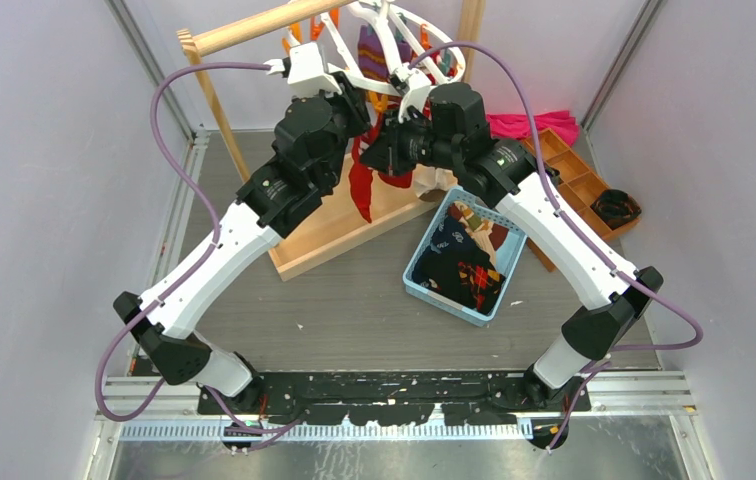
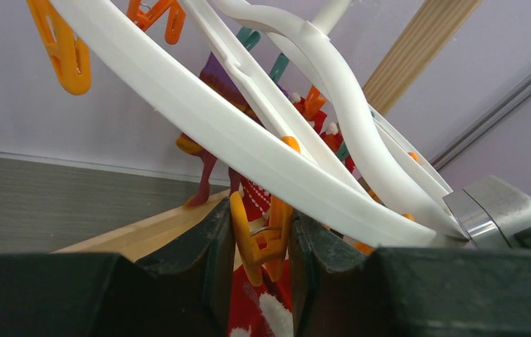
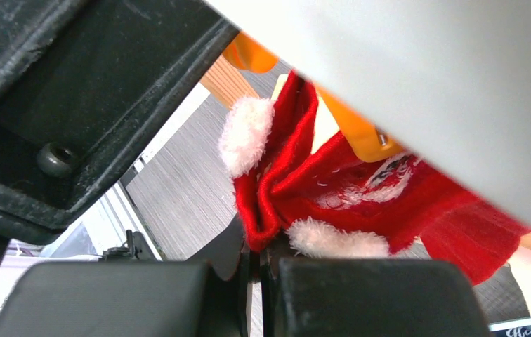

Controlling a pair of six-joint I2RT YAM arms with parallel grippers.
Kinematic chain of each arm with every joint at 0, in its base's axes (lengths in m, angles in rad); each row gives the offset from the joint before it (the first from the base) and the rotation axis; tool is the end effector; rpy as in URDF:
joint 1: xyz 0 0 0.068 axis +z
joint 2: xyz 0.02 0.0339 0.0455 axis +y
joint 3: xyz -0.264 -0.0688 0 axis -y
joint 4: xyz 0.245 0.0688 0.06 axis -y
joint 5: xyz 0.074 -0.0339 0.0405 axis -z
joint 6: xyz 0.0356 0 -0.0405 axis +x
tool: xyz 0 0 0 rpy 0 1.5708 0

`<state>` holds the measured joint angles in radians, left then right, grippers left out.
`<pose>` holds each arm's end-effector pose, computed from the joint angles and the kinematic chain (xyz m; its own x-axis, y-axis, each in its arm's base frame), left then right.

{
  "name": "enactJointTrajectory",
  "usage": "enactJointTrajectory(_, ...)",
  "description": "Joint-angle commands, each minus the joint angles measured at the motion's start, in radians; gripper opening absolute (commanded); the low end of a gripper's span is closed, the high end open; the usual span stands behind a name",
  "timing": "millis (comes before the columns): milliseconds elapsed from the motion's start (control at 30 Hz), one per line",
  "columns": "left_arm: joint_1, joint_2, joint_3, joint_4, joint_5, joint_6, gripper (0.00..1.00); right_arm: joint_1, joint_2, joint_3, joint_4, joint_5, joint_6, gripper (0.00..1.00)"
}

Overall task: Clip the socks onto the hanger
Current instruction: Clamp the sock onto the hanger.

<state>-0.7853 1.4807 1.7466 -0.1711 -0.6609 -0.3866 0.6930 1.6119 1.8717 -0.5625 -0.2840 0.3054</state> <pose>0.2407 -0.2097 0.5084 0.0145 -0.4354 -0.9001 0.1420 0.8920 -0.4292 0.2671 0.2348 0.4660 -0.4650 -0.0110 -0.8853 -0.7122 0.5986 0.3667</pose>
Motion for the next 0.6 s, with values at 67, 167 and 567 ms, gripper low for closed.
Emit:
enactJointTrajectory(67,0.001,-0.042,0.025,0.027,0.000,-0.012,0.00,0.005,-0.020,0.035,0.017,0.008,-0.023,0.01)
enactJointTrajectory(167,0.001,-0.042,0.023,0.028,0.000,-0.013,0.00,0.005,-0.017,0.046,0.016,0.008,-0.025,0.01)
enactJointTrajectory(567,0.001,-0.036,0.021,0.028,0.003,-0.018,0.00,0.006,-0.005,0.088,0.010,0.005,-0.032,0.01)
